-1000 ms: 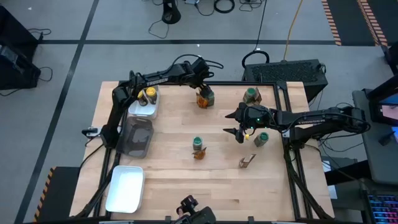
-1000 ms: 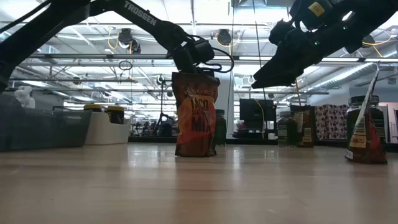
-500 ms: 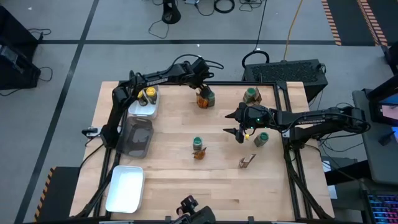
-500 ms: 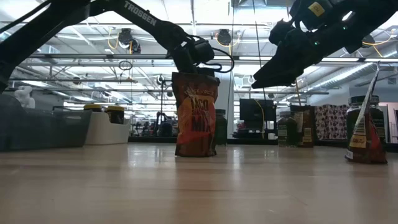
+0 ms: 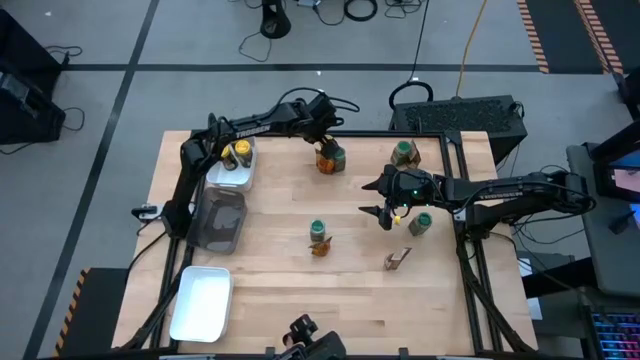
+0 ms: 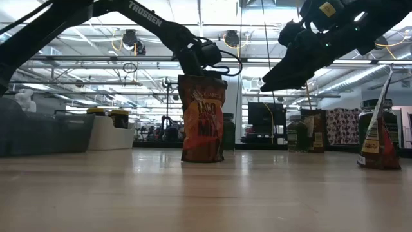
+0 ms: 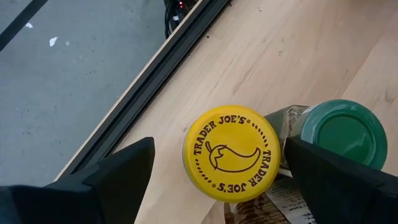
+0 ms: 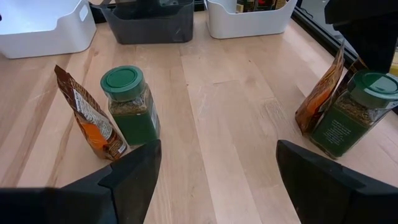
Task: Sort spices by type
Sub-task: Put the yellow seasoning bottle into the top white bin
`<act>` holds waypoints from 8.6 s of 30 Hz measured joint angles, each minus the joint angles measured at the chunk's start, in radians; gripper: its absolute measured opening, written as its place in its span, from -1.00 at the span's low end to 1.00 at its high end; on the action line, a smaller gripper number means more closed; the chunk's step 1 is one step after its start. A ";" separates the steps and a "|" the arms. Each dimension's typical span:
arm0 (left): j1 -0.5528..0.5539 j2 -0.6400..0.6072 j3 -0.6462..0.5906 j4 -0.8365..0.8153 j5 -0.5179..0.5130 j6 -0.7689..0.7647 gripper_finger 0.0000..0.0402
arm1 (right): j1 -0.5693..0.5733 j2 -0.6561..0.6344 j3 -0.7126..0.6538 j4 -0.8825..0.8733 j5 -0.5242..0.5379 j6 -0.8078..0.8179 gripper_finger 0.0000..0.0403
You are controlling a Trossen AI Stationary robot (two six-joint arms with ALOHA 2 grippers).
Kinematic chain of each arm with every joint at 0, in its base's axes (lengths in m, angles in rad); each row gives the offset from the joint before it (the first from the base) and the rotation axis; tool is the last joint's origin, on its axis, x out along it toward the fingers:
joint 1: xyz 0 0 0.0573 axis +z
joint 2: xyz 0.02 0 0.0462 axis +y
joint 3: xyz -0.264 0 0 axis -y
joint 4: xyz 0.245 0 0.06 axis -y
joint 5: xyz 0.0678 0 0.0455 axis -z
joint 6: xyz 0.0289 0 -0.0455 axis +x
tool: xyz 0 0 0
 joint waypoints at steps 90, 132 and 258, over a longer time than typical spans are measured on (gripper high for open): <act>0.024 -0.086 0.163 -0.313 -0.068 0.155 0.13 | 0.000 0.000 0.000 -0.012 -0.003 0.000 0.49; 0.145 -1.054 -0.804 -0.413 -0.157 -0.134 0.12 | 0.150 0.001 -0.023 0.011 0.009 0.059 0.49; 0.279 -0.845 -0.872 -0.316 -0.149 -0.061 0.26 | 0.150 0.000 -0.024 0.007 0.009 0.045 0.49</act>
